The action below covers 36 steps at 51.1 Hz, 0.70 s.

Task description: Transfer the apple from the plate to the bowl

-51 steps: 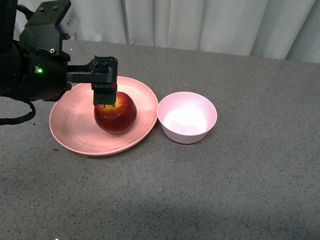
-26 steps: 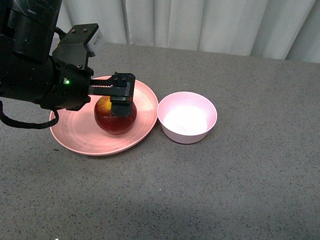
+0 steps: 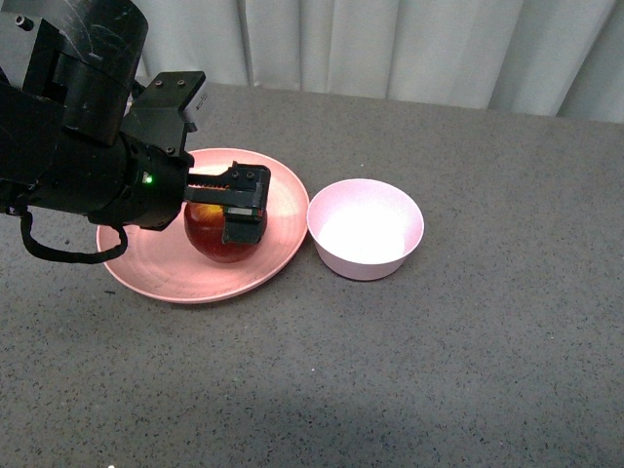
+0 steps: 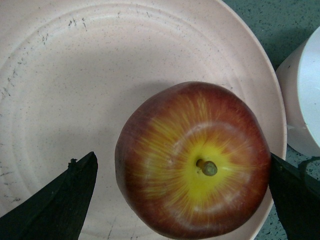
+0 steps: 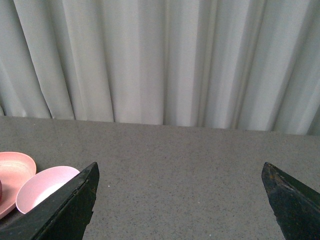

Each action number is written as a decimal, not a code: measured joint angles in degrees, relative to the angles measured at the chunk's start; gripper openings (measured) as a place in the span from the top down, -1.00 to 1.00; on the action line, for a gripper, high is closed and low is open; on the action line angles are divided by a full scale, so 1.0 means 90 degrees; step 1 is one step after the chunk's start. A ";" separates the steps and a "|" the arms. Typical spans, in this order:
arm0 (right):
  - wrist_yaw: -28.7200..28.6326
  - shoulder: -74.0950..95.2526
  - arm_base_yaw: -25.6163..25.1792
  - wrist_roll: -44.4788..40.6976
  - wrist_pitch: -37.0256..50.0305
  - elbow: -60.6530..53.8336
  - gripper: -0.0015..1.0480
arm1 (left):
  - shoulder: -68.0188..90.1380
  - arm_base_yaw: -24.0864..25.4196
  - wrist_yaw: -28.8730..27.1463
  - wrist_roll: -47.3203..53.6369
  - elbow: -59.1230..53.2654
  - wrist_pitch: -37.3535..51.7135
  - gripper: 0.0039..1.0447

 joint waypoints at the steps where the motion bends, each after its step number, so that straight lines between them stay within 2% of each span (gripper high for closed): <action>1: 0.0000 0.0000 0.0000 0.0000 0.0000 0.0000 -0.82 | 0.0000 -0.0002 -0.0002 0.0010 0.0000 0.0010 -0.83; 8: 0.0000 0.0000 -0.0002 0.0000 0.0000 0.0000 -0.82 | -0.0007 -0.0029 0.0000 0.0012 -0.0017 0.0066 -0.51; 14: 0.0000 0.0000 -0.0002 0.0000 0.0000 0.0000 -0.82 | -0.0109 -0.0080 -0.0002 -0.0010 -0.0073 0.0080 -0.36; 27: 0.0000 0.0000 0.0000 0.0000 0.0000 0.0000 -0.82 | -0.0646 -0.0651 0.0187 -0.0058 0.0073 0.0070 -0.33; 36: 0.0000 0.0000 0.0000 0.0000 0.0000 0.0000 -0.82 | -0.0512 -0.1166 0.0044 -0.0087 0.0571 -0.0046 -0.33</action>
